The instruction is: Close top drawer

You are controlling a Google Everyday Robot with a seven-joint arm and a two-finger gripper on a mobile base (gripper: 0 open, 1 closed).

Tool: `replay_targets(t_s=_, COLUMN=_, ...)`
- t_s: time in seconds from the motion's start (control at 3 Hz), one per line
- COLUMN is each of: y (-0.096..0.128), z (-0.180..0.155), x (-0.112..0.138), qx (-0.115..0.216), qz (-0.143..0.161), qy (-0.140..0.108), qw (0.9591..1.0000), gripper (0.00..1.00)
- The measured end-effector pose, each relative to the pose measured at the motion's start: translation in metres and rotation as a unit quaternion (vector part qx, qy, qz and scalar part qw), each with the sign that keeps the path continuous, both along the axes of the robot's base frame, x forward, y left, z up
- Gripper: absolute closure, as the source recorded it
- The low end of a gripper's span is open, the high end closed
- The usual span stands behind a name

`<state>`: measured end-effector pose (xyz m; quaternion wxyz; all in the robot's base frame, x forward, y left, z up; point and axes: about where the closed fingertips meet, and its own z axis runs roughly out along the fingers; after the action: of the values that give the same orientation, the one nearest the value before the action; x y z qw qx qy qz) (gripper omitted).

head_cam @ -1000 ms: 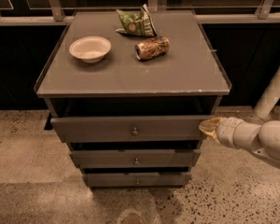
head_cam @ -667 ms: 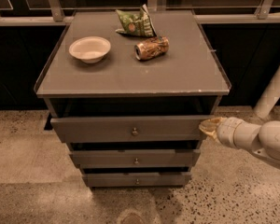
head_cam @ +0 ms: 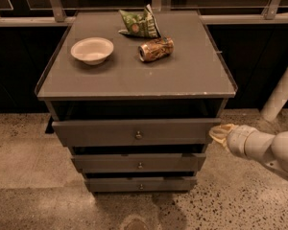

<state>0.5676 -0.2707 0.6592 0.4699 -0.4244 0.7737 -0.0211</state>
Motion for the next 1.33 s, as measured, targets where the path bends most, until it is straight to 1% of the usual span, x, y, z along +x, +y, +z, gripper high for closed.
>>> replay_targets(t_s=0.33, y=0.0023, z=-0.0036, x=-0.0050, qx=0.000, qz=0.001, qy=0.005, qw=1.0000, gripper=0.83)
replay_targets(t_s=1.33, y=0.0024, z=-0.0036, x=-0.0050, qx=0.000, qz=0.001, qy=0.005, qw=1.0000, gripper=0.12)
